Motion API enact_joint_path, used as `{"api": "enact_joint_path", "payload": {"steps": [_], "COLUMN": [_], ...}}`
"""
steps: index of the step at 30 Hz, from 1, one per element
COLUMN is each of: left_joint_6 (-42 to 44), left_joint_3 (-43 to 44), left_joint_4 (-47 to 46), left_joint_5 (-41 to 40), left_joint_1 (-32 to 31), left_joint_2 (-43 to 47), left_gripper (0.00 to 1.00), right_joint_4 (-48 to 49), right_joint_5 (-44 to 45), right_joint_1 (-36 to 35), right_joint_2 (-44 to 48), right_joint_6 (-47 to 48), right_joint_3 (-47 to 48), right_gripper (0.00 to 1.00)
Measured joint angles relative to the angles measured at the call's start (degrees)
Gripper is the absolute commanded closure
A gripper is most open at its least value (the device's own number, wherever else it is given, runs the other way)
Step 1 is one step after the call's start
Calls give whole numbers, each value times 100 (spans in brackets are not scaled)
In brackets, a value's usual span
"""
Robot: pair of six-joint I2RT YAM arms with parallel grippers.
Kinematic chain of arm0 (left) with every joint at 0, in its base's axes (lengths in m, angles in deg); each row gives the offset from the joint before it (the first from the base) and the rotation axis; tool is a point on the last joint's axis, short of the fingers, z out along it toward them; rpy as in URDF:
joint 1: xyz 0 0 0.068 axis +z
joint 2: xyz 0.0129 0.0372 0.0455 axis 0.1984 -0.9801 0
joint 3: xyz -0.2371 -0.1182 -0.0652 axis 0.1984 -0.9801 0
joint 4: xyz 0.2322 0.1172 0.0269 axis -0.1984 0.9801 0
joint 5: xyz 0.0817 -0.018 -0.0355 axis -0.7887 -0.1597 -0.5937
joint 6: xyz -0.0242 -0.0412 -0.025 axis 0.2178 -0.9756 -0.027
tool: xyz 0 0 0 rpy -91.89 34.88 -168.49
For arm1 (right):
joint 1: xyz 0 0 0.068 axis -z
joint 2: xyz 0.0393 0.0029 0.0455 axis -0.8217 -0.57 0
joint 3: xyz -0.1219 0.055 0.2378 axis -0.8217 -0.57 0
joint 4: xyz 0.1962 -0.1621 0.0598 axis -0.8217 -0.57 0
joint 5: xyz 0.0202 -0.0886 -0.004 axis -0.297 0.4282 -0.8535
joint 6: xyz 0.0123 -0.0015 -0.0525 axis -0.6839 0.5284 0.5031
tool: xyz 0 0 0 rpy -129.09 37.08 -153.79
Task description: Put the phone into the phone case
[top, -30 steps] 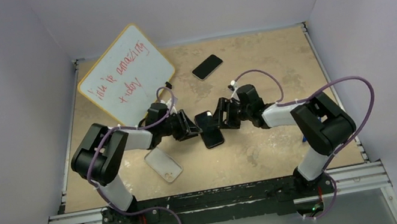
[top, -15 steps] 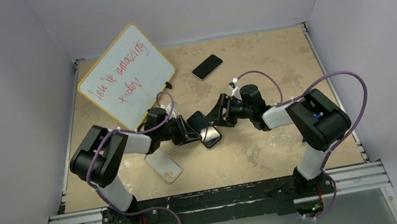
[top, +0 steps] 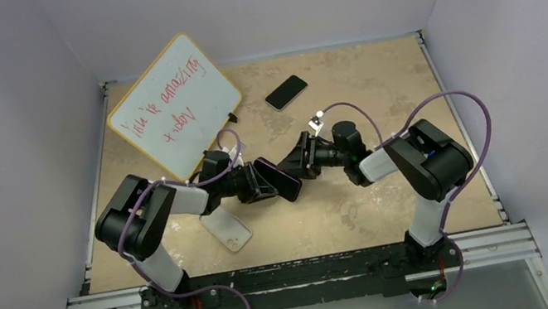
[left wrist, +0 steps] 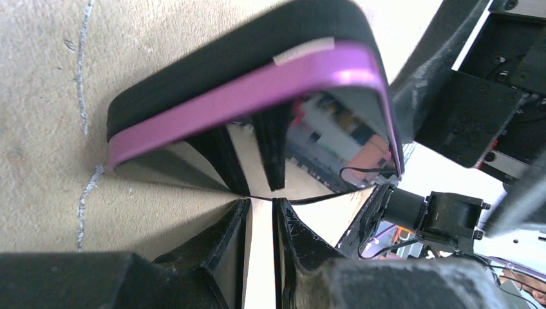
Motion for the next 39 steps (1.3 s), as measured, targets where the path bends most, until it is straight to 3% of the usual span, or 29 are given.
{"api": "enact_joint_path", "payload": {"steps": [6,14,16,21,25,31,39], "left_joint_6": [105,164,155,85,-20,-232,-656], "left_joint_3": [0,0,0,-94,-181,-146,-149], "left_joint_4": [188,372,376,428,704,894,678], "left_joint_5": [-129,-243,-205,-155,-103,-170,-225], "left_joint_1": [-22,-26,-20,-22,-26,-24,-22], "left_joint_2": [129,245,289,688,1611,3132,3947], "left_gripper": [78,78,75,50,31,28,28], "right_joint_4": [-1176,-1939,-1902,-2081,-2253,-2199,-2022], "right_joint_5": [101,205,199,393,570,807,732], "right_joint_1": [-4,-31,-28,-44,-44,-42,-44], "right_joint_2": [7,39,87,472,1180,2439,3781], "right_joint_6": [874,1650,1832,1926,1893,1655,1198], "right_joint_3": [227,382,385,321,66,-260,-463], "right_gripper": [53,93,98,100,100,100,100]}}
